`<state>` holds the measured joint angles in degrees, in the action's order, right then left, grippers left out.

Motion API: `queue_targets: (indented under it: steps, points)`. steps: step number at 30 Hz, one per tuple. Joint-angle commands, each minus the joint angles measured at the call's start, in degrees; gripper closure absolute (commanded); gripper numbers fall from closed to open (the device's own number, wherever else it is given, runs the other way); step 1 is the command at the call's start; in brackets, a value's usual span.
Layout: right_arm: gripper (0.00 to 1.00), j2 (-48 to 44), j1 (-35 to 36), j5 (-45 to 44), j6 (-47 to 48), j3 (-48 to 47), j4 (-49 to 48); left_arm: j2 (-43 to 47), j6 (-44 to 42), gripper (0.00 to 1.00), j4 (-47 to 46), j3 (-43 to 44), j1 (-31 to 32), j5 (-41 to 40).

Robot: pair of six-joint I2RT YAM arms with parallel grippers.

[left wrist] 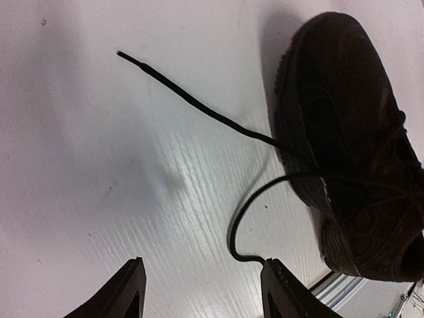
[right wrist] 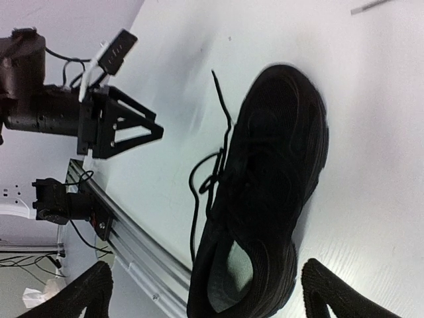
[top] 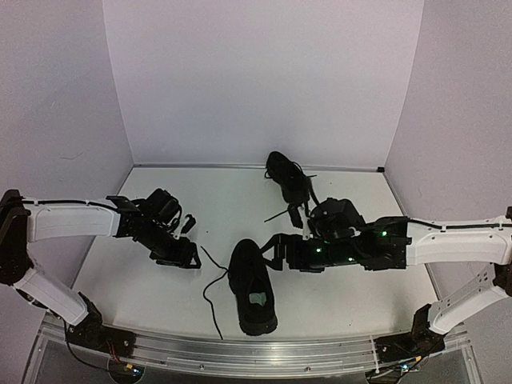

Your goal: Tie the shoes

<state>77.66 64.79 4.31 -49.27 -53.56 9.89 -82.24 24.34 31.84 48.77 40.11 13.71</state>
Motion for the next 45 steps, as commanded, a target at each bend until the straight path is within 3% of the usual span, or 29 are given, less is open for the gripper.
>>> queue_targets:
  steps: [1, 8, 14, 28, 39, 45]
  points:
    - [0.02, -4.06, -0.32, -6.86, 4.63, -3.04, 2.42, 4.61, 4.97, 0.39, 2.11, -1.40, 5.98, -2.53]
    - [0.02, -4.87, -0.95, -7.21, 10.25, -4.86, 3.50, 3.90, 8.49, 0.41, 4.34, 1.92, 8.95, -14.77]
    - [0.02, -2.00, -1.07, -8.52, 10.94, -8.18, 8.37, -9.39, 9.92, 0.41, 7.51, 13.73, 8.78, -23.75]
    - [0.02, 0.46, -1.01, -5.18, 11.20, -11.30, 12.27, -24.70, 15.89, 0.43, 3.07, 21.42, 6.12, -25.02]
    - [0.02, 0.08, -1.05, -4.76, 12.47, -10.91, 12.22, -28.90, 17.93, 0.41, -1.73, 20.89, 6.13, -25.52]
    - [0.02, -0.30, -1.05, -4.79, 12.30, -10.53, 12.26, -32.40, 18.24, 0.50, 0.35, 21.23, 6.15, -24.65]
